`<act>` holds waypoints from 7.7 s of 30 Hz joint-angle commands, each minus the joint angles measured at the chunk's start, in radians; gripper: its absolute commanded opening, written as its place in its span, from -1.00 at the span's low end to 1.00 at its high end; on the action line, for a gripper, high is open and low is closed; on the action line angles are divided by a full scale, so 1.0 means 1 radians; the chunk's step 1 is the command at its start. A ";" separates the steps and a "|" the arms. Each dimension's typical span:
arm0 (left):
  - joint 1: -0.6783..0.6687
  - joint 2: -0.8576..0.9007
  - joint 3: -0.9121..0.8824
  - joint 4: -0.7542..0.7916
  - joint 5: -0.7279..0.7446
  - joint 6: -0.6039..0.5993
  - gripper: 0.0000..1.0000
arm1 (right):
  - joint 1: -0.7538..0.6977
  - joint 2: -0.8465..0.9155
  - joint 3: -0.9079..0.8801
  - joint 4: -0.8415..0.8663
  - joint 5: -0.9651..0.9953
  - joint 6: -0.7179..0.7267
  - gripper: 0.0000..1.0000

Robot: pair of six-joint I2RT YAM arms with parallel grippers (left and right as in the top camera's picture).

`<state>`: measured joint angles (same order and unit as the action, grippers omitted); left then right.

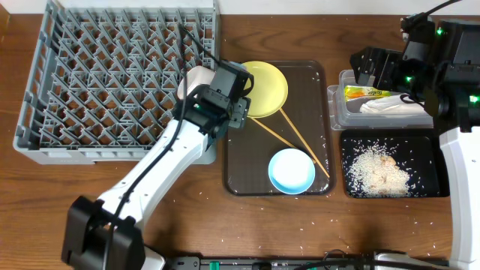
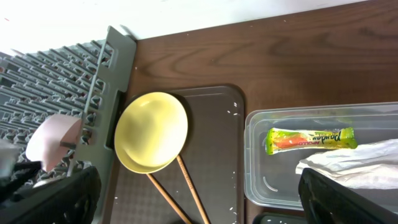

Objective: Sort waste into correct bins and load items into the dishwasher
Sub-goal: 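Move left gripper from the rack back toward the tray, then grasp the light-blue bowl on the tray with left gripper, then lift the blue bowl and carry it to the dish rack, then set the blue bowl in the rack and open left gripper, then reach left gripper to the yellow plate rim and grasp it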

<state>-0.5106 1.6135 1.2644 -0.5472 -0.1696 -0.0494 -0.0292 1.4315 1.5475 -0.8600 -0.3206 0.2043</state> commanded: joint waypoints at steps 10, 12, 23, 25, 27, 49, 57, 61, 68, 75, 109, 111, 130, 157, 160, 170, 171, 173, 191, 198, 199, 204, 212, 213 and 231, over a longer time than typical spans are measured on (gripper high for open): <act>0.006 0.129 0.013 0.165 -0.001 0.129 0.48 | 0.004 0.002 0.003 -0.001 0.003 -0.003 0.99; 0.006 0.131 0.013 0.185 -0.034 0.127 0.48 | 0.004 0.002 0.003 -0.001 0.003 -0.003 0.98; 0.056 0.158 0.013 0.224 -0.052 0.126 0.49 | 0.004 0.002 0.003 -0.001 0.003 -0.003 0.99; 0.065 0.175 0.013 0.228 -0.052 0.123 0.48 | 0.004 0.002 0.003 -0.001 0.003 -0.003 0.98; 0.069 0.191 0.013 0.229 -0.052 0.122 0.48 | 0.004 0.002 0.003 -0.001 0.003 -0.003 0.98; 0.043 0.026 0.036 0.140 0.195 -0.140 0.48 | 0.004 0.002 0.003 -0.001 0.003 -0.003 0.98; -0.039 0.035 -0.005 -0.106 0.485 -0.505 0.41 | 0.004 0.002 0.003 -0.001 0.003 -0.003 0.99; -0.121 0.101 -0.040 -0.121 0.502 -0.580 0.41 | 0.004 0.002 0.003 -0.001 0.003 -0.003 0.99; -0.200 0.232 -0.039 -0.092 0.529 -0.626 0.43 | 0.004 0.002 0.003 -0.001 0.003 -0.003 0.99; -0.169 0.309 -0.038 -0.069 0.616 -0.625 0.42 | 0.004 0.002 0.003 -0.001 0.003 -0.003 0.99; -0.022 0.032 -0.016 -0.046 0.310 -0.520 -0.85 | 0.004 0.002 0.003 -0.001 0.003 -0.003 0.98; -0.019 -0.037 -0.016 -0.042 0.110 -0.502 -0.85 | 0.004 0.002 0.003 -0.001 0.003 -0.003 0.99; 0.123 0.034 -0.016 0.744 -0.812 0.227 -0.85 | 0.004 0.002 0.003 -0.001 0.003 -0.003 0.98; 0.211 0.469 -0.016 1.369 -0.796 0.645 -0.85 | 0.004 0.002 0.003 -0.001 0.003 -0.003 0.99; 0.227 0.475 -0.016 1.368 -0.785 0.620 -0.85 | 0.004 0.002 0.003 -0.001 0.003 -0.003 0.98; 0.274 0.478 -0.016 1.355 -0.781 0.612 -0.85 | 0.004 0.002 0.003 -0.001 0.003 -0.003 0.98; 0.270 0.478 -0.016 1.343 -0.782 0.608 -0.85 | 0.004 0.002 0.003 -0.001 0.003 -0.003 0.99; 0.256 0.478 -0.016 1.308 -0.776 0.577 -0.86 | 0.004 0.002 0.003 -0.001 0.003 -0.003 0.97; 0.196 0.477 -0.016 1.130 -0.756 0.544 -0.66 | 0.004 0.002 0.003 -0.001 0.003 -0.003 0.99; 0.134 0.453 -0.016 1.122 -0.722 0.545 -0.32 | 0.004 0.002 0.003 -0.001 0.003 -0.003 0.98; 0.128 0.451 -0.016 1.110 -0.705 0.545 -0.28 | 0.004 0.002 0.003 -0.001 0.003 -0.003 0.98; 0.102 0.447 -0.016 1.085 -0.665 0.544 -0.12 | 0.004 0.002 0.003 -0.001 0.003 -0.003 0.98; 0.095 0.419 -0.015 1.031 -0.547 0.502 0.33 | 0.004 0.002 0.003 -0.001 0.003 -0.003 0.98; 0.095 0.402 -0.014 1.001 -0.499 0.483 0.38 | 0.004 0.002 0.003 -0.001 0.003 -0.003 0.98; 0.097 0.212 -0.010 0.597 0.069 0.064 0.70 | 0.004 0.002 0.003 -0.001 0.003 -0.003 0.99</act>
<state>-0.4137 1.8606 1.2388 0.0704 -0.2283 0.1112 -0.0292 1.4315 1.5475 -0.8616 -0.3202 0.2043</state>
